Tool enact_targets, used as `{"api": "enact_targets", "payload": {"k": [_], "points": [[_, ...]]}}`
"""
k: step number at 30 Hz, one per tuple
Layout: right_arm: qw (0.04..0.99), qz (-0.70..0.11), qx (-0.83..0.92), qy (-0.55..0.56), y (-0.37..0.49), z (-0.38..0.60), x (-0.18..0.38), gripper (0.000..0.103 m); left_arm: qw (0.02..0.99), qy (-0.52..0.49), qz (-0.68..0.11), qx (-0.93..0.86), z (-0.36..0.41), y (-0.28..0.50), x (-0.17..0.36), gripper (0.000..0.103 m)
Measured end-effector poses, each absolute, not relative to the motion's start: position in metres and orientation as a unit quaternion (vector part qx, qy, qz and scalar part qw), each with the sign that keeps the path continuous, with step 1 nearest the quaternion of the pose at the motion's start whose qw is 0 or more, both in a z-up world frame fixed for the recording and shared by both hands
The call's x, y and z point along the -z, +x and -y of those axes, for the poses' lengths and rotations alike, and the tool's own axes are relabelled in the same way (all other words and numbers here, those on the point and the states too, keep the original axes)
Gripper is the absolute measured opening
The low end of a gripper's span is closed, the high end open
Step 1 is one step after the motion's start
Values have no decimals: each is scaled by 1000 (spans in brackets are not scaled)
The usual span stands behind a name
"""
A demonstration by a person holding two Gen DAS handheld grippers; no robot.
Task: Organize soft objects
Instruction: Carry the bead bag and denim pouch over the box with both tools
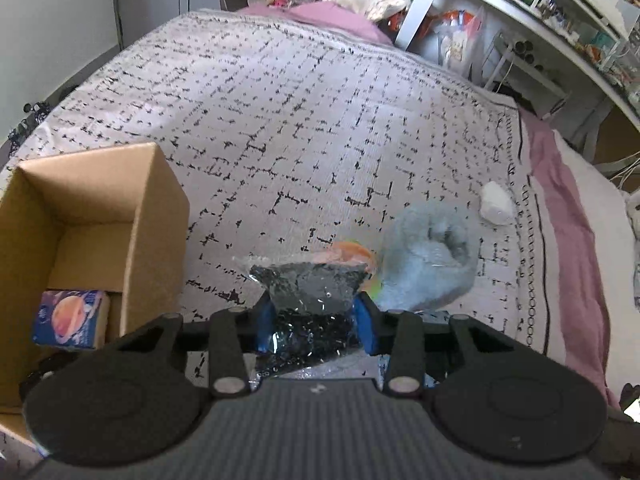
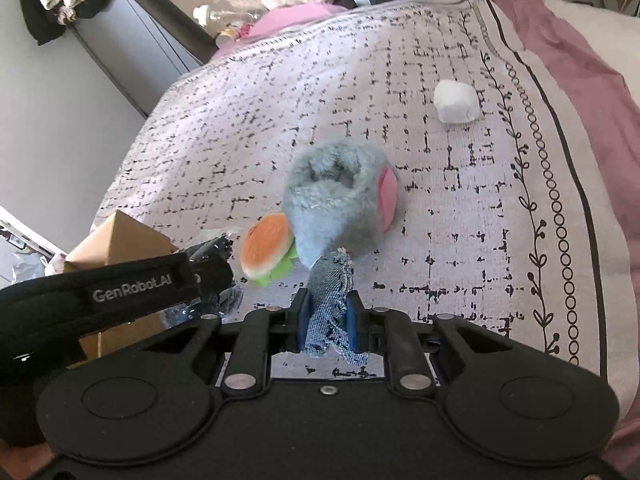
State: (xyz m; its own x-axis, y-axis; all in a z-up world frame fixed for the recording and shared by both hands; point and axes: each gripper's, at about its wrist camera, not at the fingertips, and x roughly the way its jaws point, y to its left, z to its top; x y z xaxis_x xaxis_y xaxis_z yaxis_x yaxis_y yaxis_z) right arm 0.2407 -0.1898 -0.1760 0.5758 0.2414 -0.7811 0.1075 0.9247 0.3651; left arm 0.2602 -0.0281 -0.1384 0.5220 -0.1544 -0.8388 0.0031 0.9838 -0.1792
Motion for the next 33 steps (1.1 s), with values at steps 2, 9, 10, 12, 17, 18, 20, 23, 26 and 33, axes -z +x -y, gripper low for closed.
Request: {"api": "enact_targets", "payload": {"k": [2,9,10,12,17,18,20,23,26,33], "points": [[871,-452,-38,189,236,189,171,19,871,-79,-483,44,26,254,133,41],[879,-437,-49,184,225,184,156,19,876,-83,-474,38,14,235,117,41],[881,-434,-49,181,223,183,154,19,876,-84,-473,37,12,232,114,41],[883,-430,-51,179,221,181,151,19,879,-83,-469,36,8,227,110,41],[889,-421,-50,172,213,178,143,19,883,-87,-460,31,-3,216,100,41],[890,-419,-51,171,212,177,142,19,883,-89,-459,31,-5,214,99,41],[893,-415,-53,167,211,174,138,19,884,-93,-458,30,-10,210,96,41],[898,-408,-57,157,208,166,132,19,885,-95,-455,22,-20,204,91,41],[902,-402,-62,147,206,158,128,19,887,-97,-451,14,-31,200,86,41],[907,-395,-67,132,203,144,124,19,890,-109,-442,-10,-62,193,79,41]]}}
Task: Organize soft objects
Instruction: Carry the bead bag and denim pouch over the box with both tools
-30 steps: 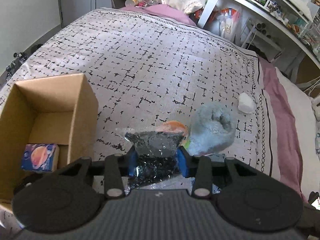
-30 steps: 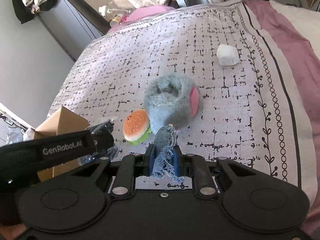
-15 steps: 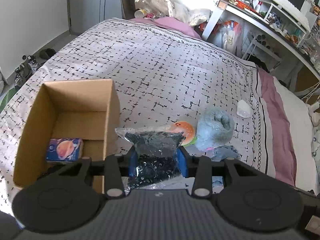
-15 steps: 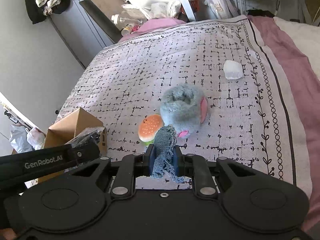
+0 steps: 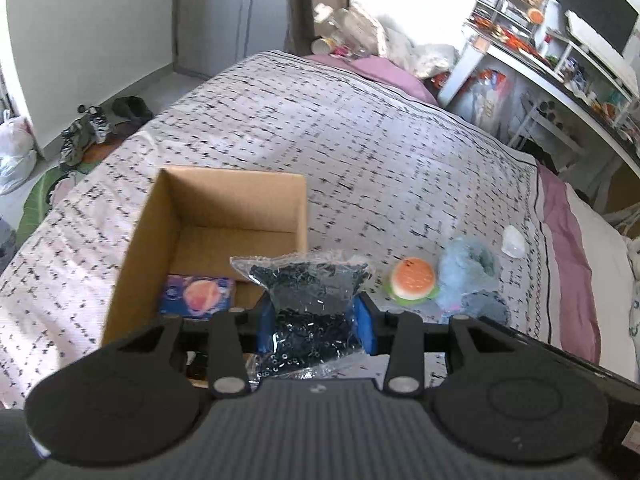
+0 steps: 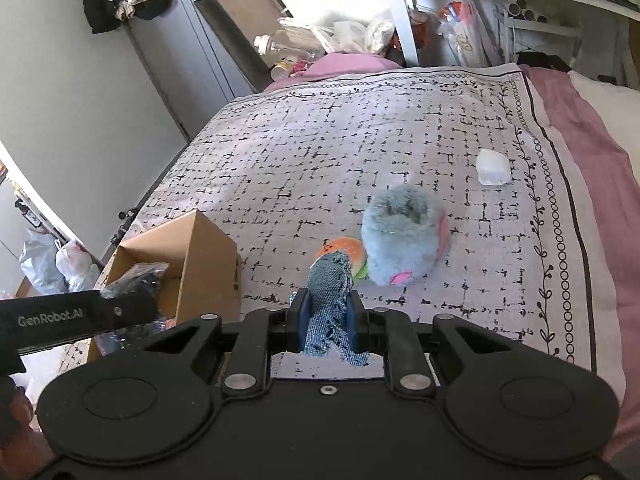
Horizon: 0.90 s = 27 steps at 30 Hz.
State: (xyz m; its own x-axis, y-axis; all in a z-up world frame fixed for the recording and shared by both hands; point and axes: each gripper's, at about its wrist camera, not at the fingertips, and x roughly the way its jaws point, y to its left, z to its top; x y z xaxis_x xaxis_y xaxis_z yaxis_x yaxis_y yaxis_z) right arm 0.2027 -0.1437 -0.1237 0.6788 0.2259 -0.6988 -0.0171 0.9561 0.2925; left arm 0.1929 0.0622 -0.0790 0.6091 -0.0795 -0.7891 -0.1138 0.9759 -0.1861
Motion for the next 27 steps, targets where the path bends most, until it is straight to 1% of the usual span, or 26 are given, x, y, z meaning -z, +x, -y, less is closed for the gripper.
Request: {"api": "enact_targets", "payload": {"k": [11,24,27], "points": [[918,-373,-86,108,199,112,108,19,891,-120,-436,-25,-103,194,75,41],[916,-369,-120,101,201,68,98,19,875,-172,-453,-10,-135,201,95,42],[917,-367,-122,97,203,59,96,19,865,-192,-464,9,-139,205,102,45]]}}
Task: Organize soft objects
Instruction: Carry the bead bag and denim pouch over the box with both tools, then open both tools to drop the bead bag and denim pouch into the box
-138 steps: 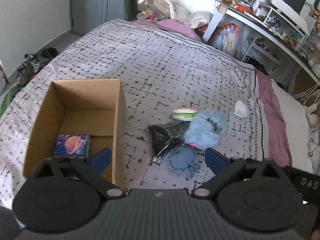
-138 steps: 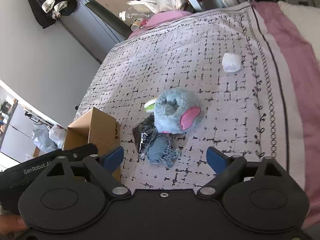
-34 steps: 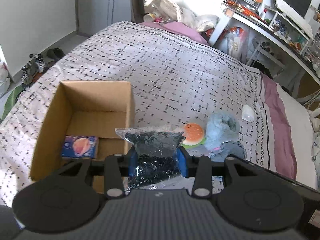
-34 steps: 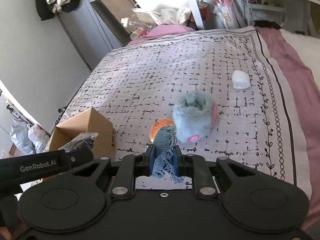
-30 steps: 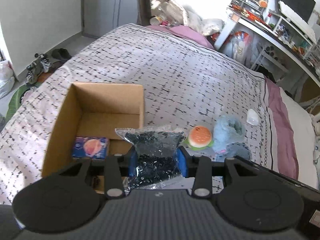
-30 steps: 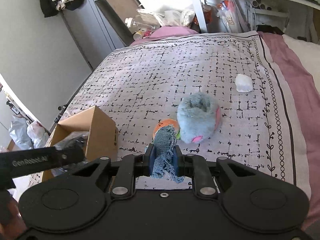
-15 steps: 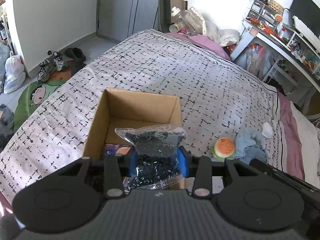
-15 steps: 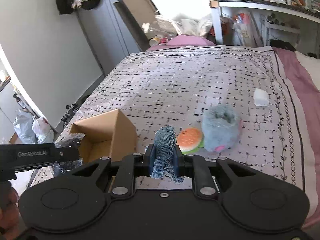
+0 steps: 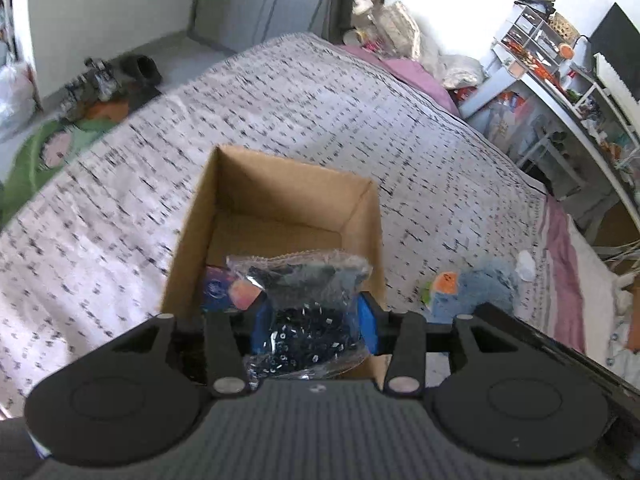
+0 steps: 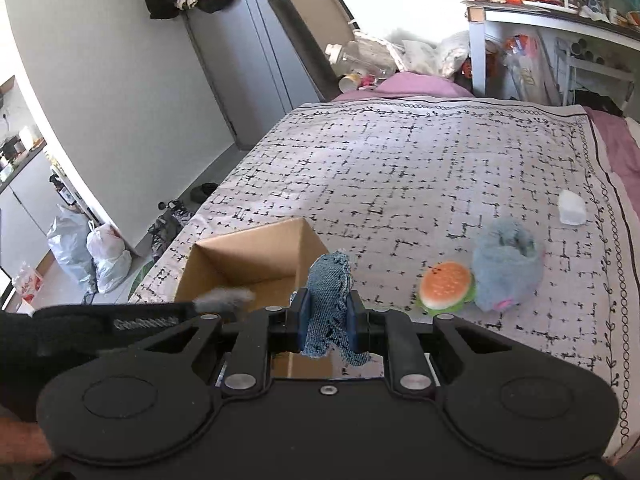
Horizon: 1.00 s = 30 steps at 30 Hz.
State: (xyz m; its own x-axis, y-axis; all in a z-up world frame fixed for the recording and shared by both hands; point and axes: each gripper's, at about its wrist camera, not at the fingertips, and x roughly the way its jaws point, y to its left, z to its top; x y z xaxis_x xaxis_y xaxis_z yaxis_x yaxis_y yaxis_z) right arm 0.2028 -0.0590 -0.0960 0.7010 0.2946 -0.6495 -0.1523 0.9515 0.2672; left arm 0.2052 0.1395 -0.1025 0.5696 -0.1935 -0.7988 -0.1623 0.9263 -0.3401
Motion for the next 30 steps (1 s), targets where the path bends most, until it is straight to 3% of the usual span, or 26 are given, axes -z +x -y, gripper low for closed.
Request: {"api": "enact_targets", "payload": {"k": [4,20,22,26,30], "points": [[916,-370,-124,91,208,49,97,19,855,-211,-474,12,-150,209,112,53],[903,-395,-154,74,221,14,105,20,854,-223,-470,-9,-189,221,119,53],[901,-399,-155,76,222,13,106,22,853,-223,-471,-9,-191,222,120,53],[904,-392,-152,77,219,15,102,42,854,-220,-471,-8,-190,221,119,53],[907,-387,-144,82,217,23,100,43,856,-215,-469,-12,-189,219,115,53]]}}
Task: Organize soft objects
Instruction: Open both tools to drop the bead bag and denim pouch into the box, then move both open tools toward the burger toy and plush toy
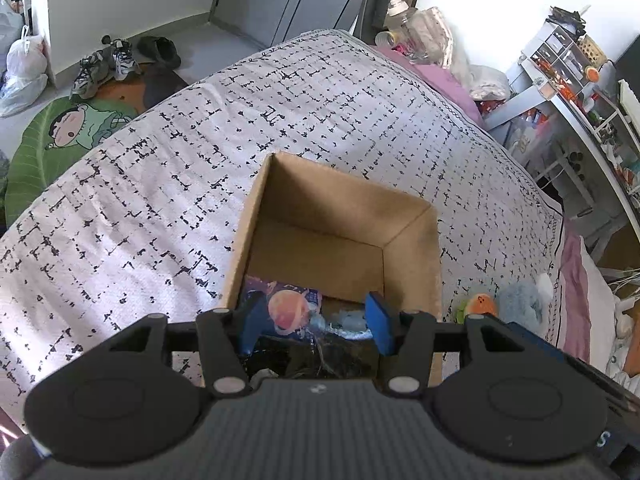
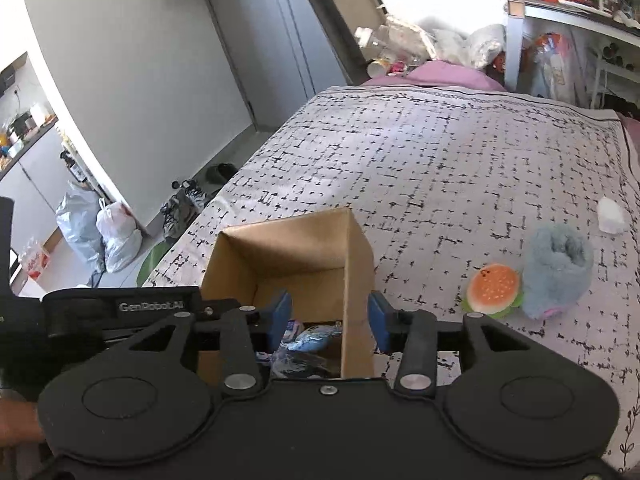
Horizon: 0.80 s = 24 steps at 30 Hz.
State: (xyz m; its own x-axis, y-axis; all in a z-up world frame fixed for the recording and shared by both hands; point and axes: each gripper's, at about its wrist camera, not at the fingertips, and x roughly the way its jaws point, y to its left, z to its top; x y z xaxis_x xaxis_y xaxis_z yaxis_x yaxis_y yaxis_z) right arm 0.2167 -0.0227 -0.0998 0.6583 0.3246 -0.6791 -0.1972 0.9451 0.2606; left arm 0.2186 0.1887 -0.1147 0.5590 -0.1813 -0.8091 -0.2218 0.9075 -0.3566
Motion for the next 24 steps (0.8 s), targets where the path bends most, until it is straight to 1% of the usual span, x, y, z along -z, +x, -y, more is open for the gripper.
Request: {"api": "enact_targets", "payload": {"k": [4,5,7,12,14,22,24], "points": [[906,-392,-134,93,215,35,100,43,860,-204,-467,-16,-183,216,108,54],[906,-391,-132,95,214,38,99,44,862,-199,-467,-17,-180,215,106,55],[907,-390,-129,97,212,43,98,48,864,-193,-465,-18,-175,213,102,62],[905,-393,-124,101,207,59,97,55,870,-174,-461,-19,-160,207,93,69],[906,-393,-116,103,205,67,97,60,871,-169,-460,-17,-153,205,90,72],[914,-380,-84,117,198,102,93,74,877,-148,-457,-10,-123,199,79,73],[915,-376,-77,122,197,112,93,75,878,-145,-457,-9,-116,198,77,73]]}}
